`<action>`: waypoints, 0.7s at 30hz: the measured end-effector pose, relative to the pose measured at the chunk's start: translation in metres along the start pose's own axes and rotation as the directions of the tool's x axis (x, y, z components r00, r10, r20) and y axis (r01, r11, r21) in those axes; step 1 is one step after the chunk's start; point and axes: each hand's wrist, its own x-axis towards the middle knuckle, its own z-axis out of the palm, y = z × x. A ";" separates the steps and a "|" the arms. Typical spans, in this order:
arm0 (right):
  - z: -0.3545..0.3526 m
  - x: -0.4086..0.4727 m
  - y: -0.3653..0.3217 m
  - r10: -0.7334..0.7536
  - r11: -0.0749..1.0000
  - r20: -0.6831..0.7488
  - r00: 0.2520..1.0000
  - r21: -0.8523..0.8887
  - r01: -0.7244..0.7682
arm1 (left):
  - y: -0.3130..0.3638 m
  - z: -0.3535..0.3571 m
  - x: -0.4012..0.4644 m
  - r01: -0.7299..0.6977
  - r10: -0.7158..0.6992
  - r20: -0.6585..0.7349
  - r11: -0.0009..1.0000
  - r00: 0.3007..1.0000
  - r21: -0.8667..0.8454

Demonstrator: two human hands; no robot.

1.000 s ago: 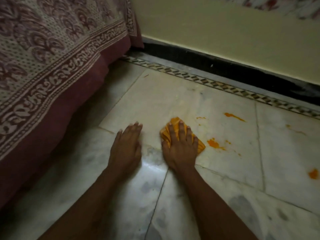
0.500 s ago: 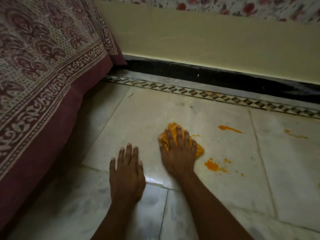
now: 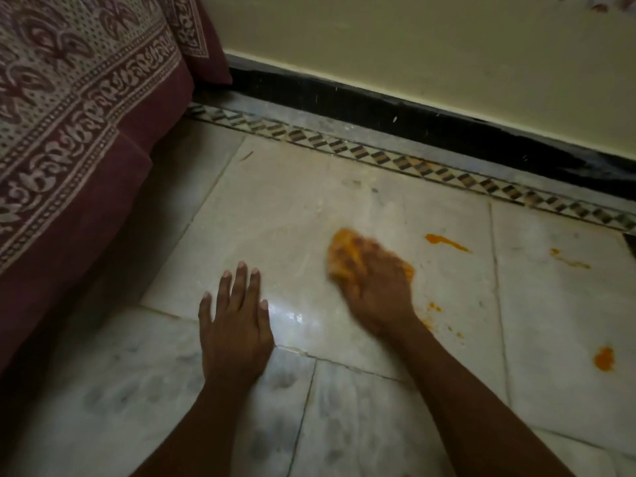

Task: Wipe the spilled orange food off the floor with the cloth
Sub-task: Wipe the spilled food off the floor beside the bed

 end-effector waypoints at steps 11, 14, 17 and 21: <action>0.024 0.044 -0.082 -0.125 0.990 -0.013 0.992 0.065 0.125 | -0.007 0.007 0.002 -0.021 0.020 0.026 0.999 0.999 0.032; 0.012 0.007 -0.031 -0.057 0.996 -0.030 0.998 0.067 0.058 | -0.009 0.008 0.003 -0.019 0.018 0.031 0.999 0.999 0.025; 0.008 0.049 -0.010 0.412 0.911 -0.066 0.909 0.001 -0.413 | -0.009 0.008 0.001 -0.010 0.009 0.039 0.999 0.999 0.031; 0.023 0.120 -0.059 0.484 0.875 -0.032 0.875 0.057 -0.481 | -0.007 0.005 0.003 0.009 -0.011 0.049 0.999 0.999 0.040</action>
